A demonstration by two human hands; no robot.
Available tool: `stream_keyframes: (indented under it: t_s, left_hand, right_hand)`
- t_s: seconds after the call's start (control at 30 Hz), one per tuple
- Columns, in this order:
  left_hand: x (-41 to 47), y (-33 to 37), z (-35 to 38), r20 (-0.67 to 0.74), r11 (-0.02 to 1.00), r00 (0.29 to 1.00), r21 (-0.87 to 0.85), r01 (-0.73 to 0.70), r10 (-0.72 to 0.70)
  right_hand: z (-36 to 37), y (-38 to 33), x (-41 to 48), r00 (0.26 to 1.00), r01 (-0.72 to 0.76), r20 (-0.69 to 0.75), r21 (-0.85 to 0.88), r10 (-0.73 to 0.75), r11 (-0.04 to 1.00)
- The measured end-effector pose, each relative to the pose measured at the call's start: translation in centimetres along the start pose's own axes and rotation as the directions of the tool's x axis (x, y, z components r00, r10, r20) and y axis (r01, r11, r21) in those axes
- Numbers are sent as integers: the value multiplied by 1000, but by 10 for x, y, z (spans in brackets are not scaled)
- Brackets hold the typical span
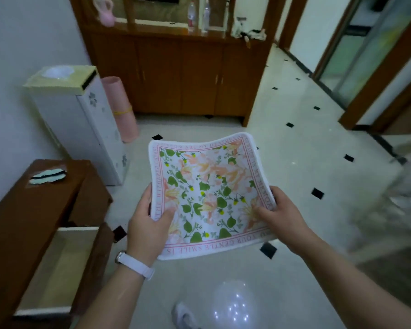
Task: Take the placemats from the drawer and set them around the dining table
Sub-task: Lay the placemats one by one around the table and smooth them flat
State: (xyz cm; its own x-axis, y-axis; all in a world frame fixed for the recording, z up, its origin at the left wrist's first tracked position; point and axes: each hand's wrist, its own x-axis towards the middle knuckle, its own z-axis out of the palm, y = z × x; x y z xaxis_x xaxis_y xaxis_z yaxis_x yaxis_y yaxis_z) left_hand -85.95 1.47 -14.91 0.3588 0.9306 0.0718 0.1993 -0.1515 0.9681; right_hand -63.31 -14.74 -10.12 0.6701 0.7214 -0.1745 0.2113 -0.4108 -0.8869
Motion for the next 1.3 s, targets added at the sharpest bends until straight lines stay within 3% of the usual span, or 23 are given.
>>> stream_keyframes:
  t_s: [0.1, 0.2, 0.33, 0.47, 0.57, 0.73, 1.13, 1.3]
  left_hand:
    - [-47, 12, 57, 161, 1000, 987, 19, -25, 21]
    - [-105, 28, 115, 363, 998, 930, 15, -69, 59]
    - [-180, 55, 185, 582, 994, 807, -16, -108, 97]
    - [-252, 94, 248, 756, 984, 635, -62, -168, 157]
    - [-294, 117, 286, 820, 971, 534, -101, -219, 206]
    - [-333, 130, 345, 883, 961, 414, -126, -245, 221]
    - [-393, 162, 527, 977, 974, 135, -139, -180, 164]
    - [-433, 191, 603, 978, 970, -73, -203, -137, 194]
  right_hand:
    - [-59, 50, -68, 984, -79, -155, 41, 84, 996]
    - [-115, 99, -146, 935, -165, -304, 85, 183, 983]
    - [-174, 142, -253, 832, -239, -470, 172, 293, 956]
    - [-220, 181, -349, 670, -275, -628, 285, 396, 918]
    - [-241, 206, -399, 558, -275, -685, 379, 468, 883]
    - [-263, 233, -441, 435, -234, -738, 460, 515, 857]
    - [-372, 287, -454, 195, -231, -759, 580, 621, 781]
    - [-412, 303, -472, 36, -224, -778, 605, 627, 764]
